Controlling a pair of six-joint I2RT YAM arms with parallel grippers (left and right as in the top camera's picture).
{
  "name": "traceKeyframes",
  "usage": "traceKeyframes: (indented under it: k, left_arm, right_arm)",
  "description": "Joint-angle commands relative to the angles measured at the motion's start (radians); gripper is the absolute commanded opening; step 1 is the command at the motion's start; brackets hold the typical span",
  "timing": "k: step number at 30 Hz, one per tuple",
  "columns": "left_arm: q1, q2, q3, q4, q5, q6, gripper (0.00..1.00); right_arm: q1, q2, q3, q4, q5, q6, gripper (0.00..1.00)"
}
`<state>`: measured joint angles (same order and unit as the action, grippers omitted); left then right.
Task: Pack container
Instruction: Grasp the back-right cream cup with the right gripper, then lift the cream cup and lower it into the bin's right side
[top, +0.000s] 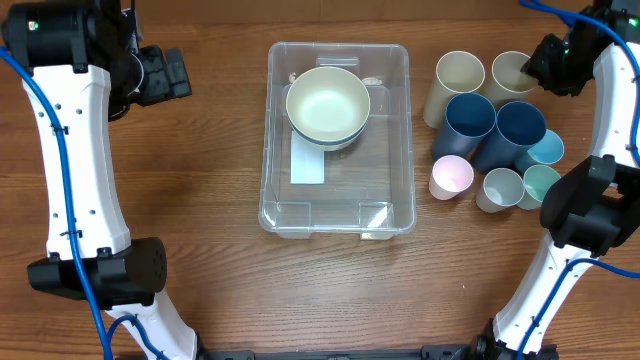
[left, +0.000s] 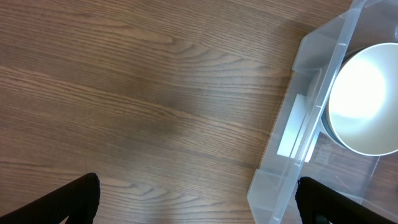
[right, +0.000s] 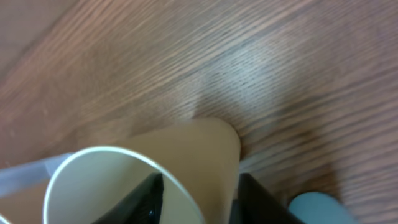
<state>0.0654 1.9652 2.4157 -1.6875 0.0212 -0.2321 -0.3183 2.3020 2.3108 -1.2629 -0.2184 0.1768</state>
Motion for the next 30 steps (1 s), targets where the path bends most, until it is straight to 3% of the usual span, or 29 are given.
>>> traceKeyframes:
  k: [1,10,21,30]
  left_arm:
    - [-0.002,-0.004,0.008,-0.002,-0.006,0.019,1.0]
    - [-0.002,-0.004,0.008,-0.002,-0.006,0.019,1.0]
    - [-0.002,-0.004,0.008,-0.002,-0.006,0.019,1.0]
    - [-0.002,-0.004,0.008,-0.002,-0.006,0.019,1.0]
  right_arm:
    - [-0.001,0.004,0.006,0.008,0.024,0.015,0.19]
    - [-0.009,0.004,0.006,0.009,0.031,0.035,0.04]
    - [-0.024,-0.016,0.008,0.02,0.031,0.063,0.04]
    - [-0.013,-0.205,0.068,0.013,0.016,0.064,0.04]
